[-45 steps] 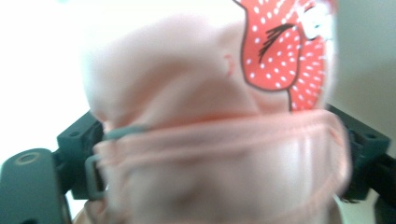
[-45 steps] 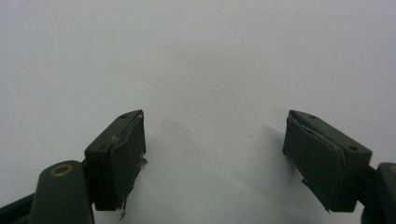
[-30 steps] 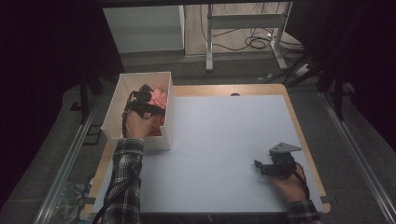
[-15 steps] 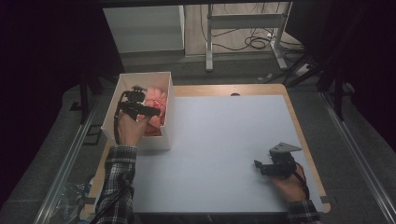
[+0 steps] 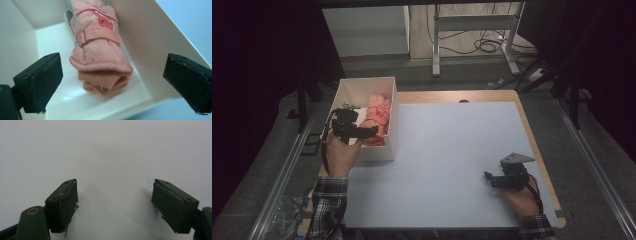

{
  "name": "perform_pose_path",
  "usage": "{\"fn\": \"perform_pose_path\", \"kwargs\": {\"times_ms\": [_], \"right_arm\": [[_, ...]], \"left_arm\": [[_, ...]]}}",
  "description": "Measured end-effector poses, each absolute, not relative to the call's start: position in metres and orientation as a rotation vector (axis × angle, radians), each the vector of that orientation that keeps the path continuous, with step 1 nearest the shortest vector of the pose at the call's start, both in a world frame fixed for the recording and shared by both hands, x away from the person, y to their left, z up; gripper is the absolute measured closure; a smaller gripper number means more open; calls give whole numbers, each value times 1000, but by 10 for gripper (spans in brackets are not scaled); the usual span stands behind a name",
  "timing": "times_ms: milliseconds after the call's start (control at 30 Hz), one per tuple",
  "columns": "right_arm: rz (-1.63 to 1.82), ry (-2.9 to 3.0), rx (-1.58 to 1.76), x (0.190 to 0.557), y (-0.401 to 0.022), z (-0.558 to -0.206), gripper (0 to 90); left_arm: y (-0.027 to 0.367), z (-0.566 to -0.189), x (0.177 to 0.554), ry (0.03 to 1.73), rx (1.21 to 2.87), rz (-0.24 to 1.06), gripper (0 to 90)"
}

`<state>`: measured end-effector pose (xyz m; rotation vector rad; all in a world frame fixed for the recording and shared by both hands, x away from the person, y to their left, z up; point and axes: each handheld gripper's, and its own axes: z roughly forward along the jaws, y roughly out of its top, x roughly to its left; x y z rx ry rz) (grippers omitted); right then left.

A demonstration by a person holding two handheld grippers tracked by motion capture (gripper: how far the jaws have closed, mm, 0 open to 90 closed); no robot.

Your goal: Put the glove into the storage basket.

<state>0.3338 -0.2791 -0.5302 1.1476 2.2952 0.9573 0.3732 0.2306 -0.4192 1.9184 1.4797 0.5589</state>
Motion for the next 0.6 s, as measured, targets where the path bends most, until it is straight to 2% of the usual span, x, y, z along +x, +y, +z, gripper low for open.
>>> {"fn": "perform_pose_path", "kwargs": {"times_ms": [233, 600], "right_arm": [[958, 2295, 1146, 334, -279, -530, 213], [957, 2295, 1144, 334, -279, -530, 213]], "left_arm": [[230, -430, 344, 1427, 1901, 562, 25], [222, -473, 302, 1371, 1865, 549, 23]]}}
